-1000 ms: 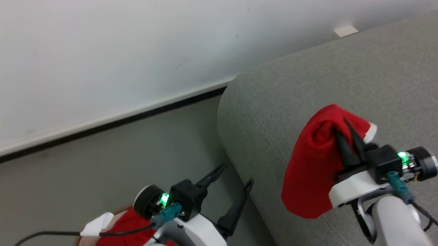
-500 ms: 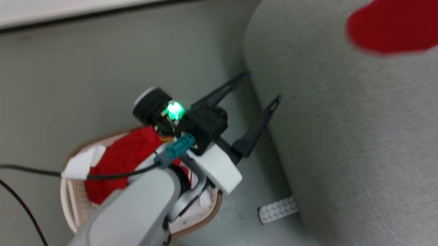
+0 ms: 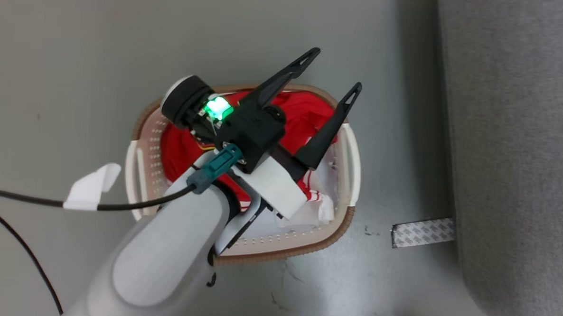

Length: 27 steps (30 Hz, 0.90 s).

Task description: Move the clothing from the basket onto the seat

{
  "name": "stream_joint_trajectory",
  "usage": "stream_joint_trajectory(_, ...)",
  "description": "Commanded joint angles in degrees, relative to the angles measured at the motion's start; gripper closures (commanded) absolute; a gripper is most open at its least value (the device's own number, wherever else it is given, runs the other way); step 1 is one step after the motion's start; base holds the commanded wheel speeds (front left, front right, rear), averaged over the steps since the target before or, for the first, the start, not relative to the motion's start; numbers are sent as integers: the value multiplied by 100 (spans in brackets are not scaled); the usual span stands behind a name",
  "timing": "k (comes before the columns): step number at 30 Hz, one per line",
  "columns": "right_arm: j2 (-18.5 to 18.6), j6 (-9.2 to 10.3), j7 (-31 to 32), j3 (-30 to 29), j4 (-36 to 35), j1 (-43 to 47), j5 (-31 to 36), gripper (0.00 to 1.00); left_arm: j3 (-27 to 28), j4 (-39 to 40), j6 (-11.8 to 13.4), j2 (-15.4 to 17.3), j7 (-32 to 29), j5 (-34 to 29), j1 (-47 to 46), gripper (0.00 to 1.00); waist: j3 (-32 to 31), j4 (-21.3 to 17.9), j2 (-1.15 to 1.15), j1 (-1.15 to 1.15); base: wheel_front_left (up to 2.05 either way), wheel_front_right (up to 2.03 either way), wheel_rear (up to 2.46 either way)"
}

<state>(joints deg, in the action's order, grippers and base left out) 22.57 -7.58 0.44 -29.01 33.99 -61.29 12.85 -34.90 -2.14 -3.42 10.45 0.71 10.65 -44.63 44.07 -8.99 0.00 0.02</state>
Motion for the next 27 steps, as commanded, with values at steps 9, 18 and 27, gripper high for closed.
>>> stream_joint_trajectory(9,-635,16,-987,-926,762,848,805,0,67,-227,179,149,198,94,381,0,-579,43,0,-2,0,0,0)
stream_joint_trajectory(18,-1445,16,-1559,-493,37,2195,883,0,220,-570,451,236,589,415,1272,0,-1957,100,0,-2,0,0,0)
stream_joint_trajectory(27,-1922,16,-1556,647,-1615,3896,-3,0,601,-1056,959,307,1178,751,2400,0,-3339,537,0,-2,0,0,0)
